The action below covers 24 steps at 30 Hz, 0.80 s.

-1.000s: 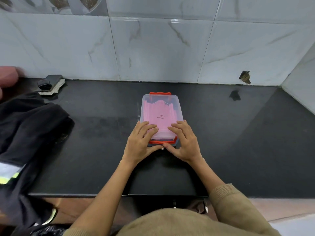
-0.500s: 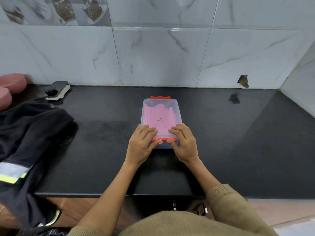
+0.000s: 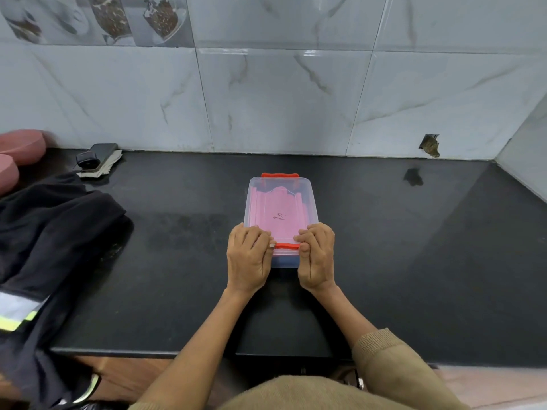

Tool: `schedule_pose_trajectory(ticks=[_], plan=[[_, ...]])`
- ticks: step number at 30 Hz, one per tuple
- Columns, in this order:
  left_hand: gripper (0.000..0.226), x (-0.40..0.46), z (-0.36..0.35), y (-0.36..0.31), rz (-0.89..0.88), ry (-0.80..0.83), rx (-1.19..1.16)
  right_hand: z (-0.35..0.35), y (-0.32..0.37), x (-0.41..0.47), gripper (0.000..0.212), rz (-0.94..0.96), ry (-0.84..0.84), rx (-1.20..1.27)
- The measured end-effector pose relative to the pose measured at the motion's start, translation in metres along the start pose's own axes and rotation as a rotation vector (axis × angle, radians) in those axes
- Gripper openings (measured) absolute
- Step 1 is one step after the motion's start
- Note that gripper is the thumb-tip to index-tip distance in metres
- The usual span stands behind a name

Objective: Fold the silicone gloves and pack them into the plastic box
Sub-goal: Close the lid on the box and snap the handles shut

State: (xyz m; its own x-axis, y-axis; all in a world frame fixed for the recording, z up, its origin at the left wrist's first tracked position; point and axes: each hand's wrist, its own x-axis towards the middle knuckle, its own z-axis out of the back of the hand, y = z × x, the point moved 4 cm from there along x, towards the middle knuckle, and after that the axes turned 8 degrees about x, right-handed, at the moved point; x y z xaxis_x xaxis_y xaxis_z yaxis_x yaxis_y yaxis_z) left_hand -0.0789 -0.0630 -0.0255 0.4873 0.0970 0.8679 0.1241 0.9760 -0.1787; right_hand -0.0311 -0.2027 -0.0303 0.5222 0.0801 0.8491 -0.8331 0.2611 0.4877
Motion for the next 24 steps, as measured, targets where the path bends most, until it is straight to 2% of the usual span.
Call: schedule_pose_trajectory(ticks=[4,6,9,11,13,14,17,19,21,22,24], plan=[[0.041,0.003,0.000,-0.001,0.045,-0.014,-0.018,0.000,-0.002,0.000,0.032,0.004,-0.031,0.026],[0.048,0.007,0.001,-0.002,0.084,-0.011,-0.048,-0.001,-0.002,0.001,0.021,-0.012,-0.041,0.041],[0.044,0.015,0.006,0.000,0.103,-0.011,-0.107,0.000,0.001,0.008,0.011,-0.048,-0.049,0.074],[0.061,0.026,0.011,0.004,0.147,-0.010,-0.193,0.005,-0.002,0.014,0.014,-0.113,-0.098,0.153],[0.071,0.039,0.017,0.011,0.217,-0.036,-0.267,0.012,-0.008,0.023,0.028,-0.243,-0.178,0.244],[0.067,0.048,0.021,0.015,0.256,-0.061,-0.287,0.016,-0.010,0.029,0.035,-0.300,-0.224,0.269],[0.052,0.072,0.026,0.026,0.459,-0.128,-0.298,0.023,-0.003,0.052,0.033,-0.418,-0.323,0.267],[0.044,0.088,0.022,0.030,0.619,-0.127,-0.300,0.020,0.010,0.068,0.031,-0.476,-0.243,0.210],[0.031,0.103,0.009,0.033,0.680,-0.064,-0.249,0.009,0.026,0.082,0.023,-0.528,-0.023,0.067],[0.032,0.110,-0.002,0.035,0.668,0.008,-0.215,0.001,0.032,0.086,0.020,-0.559,0.109,-0.036],[0.044,0.122,-0.027,0.037,0.575,0.174,-0.154,-0.016,0.039,0.084,0.047,-0.619,0.359,-0.217]])
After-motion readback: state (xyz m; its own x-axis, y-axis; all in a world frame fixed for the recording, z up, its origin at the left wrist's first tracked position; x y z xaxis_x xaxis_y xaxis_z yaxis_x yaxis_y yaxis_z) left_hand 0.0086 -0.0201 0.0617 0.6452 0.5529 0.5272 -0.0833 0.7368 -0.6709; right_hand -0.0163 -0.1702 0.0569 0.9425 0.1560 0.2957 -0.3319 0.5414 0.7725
